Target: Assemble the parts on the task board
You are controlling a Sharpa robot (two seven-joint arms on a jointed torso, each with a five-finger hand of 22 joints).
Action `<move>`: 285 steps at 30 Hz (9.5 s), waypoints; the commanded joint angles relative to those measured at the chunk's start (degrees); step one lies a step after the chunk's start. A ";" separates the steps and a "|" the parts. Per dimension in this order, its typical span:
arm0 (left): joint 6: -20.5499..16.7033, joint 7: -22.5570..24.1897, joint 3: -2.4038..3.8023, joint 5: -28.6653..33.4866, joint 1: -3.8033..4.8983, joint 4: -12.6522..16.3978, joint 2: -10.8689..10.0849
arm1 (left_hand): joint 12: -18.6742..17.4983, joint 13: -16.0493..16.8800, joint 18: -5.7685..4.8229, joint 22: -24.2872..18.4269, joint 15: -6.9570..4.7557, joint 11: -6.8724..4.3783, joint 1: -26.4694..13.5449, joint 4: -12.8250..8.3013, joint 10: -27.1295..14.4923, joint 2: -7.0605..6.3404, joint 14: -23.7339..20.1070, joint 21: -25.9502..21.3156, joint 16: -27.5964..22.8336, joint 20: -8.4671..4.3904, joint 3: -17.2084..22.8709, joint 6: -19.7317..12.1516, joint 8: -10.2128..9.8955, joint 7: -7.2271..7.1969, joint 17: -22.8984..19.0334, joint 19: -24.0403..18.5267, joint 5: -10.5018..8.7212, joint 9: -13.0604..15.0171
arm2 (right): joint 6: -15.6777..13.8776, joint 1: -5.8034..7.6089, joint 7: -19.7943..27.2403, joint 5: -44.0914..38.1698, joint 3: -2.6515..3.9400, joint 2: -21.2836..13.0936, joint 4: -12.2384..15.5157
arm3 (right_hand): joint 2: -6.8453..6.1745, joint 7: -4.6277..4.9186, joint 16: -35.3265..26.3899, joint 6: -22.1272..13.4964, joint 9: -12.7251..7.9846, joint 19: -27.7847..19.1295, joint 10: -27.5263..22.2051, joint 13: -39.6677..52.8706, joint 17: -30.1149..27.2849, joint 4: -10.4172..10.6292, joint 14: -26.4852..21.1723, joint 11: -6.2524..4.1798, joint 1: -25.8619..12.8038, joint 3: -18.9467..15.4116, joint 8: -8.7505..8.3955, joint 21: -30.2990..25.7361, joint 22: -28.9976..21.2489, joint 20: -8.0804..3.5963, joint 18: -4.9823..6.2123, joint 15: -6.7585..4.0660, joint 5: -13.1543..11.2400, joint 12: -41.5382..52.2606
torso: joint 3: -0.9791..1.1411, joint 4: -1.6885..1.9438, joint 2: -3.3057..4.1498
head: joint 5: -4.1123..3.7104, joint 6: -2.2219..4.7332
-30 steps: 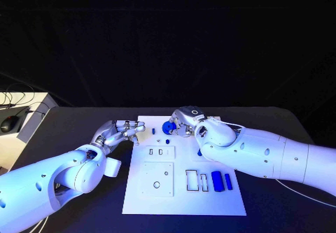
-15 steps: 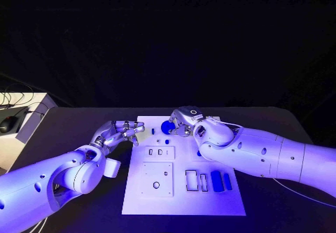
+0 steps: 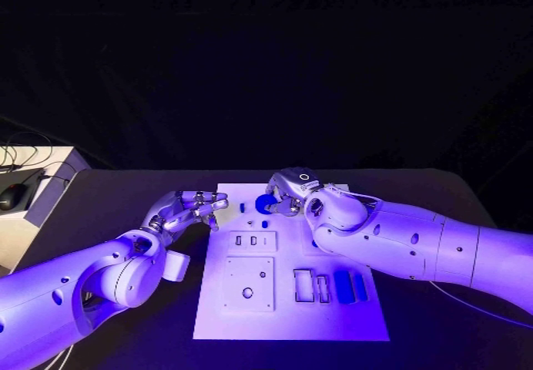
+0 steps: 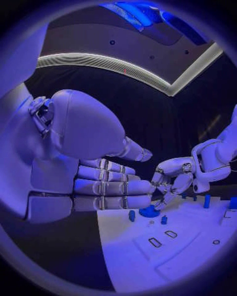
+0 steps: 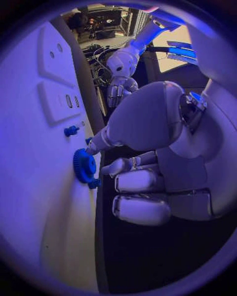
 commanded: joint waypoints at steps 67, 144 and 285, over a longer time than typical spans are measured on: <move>4.08 2.73 0.05 1.02 -1.10 -1.37 0.23 | -0.57 -0.24 -1.21 -15.97 3.01 0.61 0.44 -0.17 0.58 0.70 3.78 -23.73 -35.83 3.87 1.98 1.12 -0.42 -0.31 -20.76 -0.81 -0.12 -0.08 | 0.76 1.26 34.43 34.18 0.29 -20.51 -5.85 | 0.94 1.85 -1.32 -4.40 -0.91 2.68 -2.44 -2.28 0.35 -5.16 -0.03 0.86 5.81 -4.09 -0.13 -0.67 10.24 0.95 -0.37 0.90 -1.66 -1.89 | 0.22 -0.50 -0.30 | -2.22 1.43; 3.64 2.28 0.12 1.03 -1.26 -1.53 0.04 | -0.52 -0.22 -0.97 -7.05 0.64 0.05 0.48 -0.35 0.86 0.78 4.90 -9.22 -21.18 0.75 1.27 1.07 -0.38 -0.21 -8.71 -1.34 -0.11 -0.06 | 1.67 -2.15 33.31 32.95 0.16 -16.65 -11.10 | 6.73 -0.70 -1.04 2.88 -0.55 2.83 -0.30 -0.41 1.08 -5.41 0.17 -0.82 4.38 -0.91 0.33 0.28 10.43 -0.13 -0.80 -0.43 -0.71 0.26 | 0.24 -0.52 -0.41 | -2.33 0.13; 2.40 0.63 0.11 0.77 -1.25 -1.95 0.41 | -0.36 -0.12 -1.36 -4.94 0.04 -0.87 0.56 0.20 4.13 0.72 3.45 -5.72 -15.36 0.10 0.34 1.28 -0.33 -0.41 -6.43 -2.51 -0.10 -0.04 | -2.46 -5.86 -2.26 5.96 -1.18 -9.24 16.77 | 4.21 -1.14 -1.61 4.04 -0.78 2.97 0.41 0.08 0.53 -4.19 0.27 -1.16 2.02 -2.69 0.10 -0.33 10.31 -0.68 -0.89 -0.75 -1.40 -0.94 | -0.06 -0.48 -0.94 | 0.70 -2.72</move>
